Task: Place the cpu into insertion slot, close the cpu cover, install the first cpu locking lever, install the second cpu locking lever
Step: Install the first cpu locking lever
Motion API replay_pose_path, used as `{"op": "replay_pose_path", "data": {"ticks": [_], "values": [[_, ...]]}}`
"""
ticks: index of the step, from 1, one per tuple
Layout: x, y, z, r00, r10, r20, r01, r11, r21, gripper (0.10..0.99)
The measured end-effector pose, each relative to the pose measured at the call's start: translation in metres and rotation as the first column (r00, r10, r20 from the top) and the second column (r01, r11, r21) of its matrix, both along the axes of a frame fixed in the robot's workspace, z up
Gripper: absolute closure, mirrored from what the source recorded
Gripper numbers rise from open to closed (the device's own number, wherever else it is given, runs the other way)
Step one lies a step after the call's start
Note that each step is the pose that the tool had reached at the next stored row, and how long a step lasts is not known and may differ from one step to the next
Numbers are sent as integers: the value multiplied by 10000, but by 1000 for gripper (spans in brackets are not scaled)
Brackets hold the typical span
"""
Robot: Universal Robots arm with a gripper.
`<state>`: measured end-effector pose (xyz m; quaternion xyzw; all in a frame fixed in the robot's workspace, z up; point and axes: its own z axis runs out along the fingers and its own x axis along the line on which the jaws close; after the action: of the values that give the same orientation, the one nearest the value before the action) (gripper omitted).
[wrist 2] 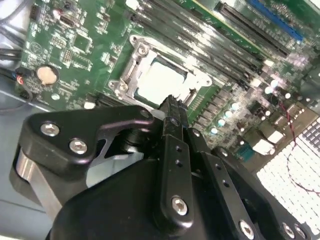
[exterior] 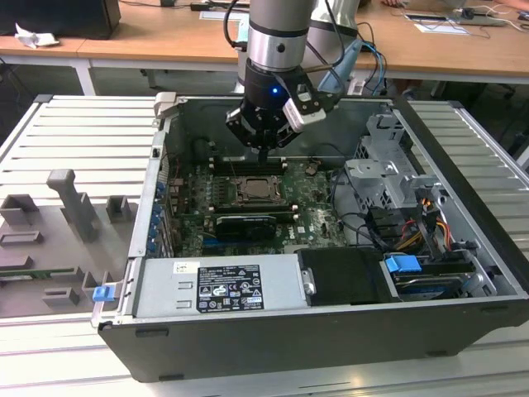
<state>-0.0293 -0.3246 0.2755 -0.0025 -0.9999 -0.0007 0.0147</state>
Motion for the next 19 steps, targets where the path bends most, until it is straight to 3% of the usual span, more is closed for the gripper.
{"op": "replay_pose_path", "data": {"ticks": [1,2,5,10,12,16,19], "values": [[-132,0,-2,10000,0,8,0,10000,-1,980],[-273,0,-13,10000,-2,76,2,10000,4,980],[-454,2,-34,9998,-1,184,0,10000,14,980],[-599,25,-63,9998,0,221,0,10000,14,980],[-639,64,-85,9997,49,223,-49,10000,14,980],[-665,135,-119,9996,147,224,-148,9999,16,980],[-684,153,-140,9996,175,224,-176,9998,33,980]]}}
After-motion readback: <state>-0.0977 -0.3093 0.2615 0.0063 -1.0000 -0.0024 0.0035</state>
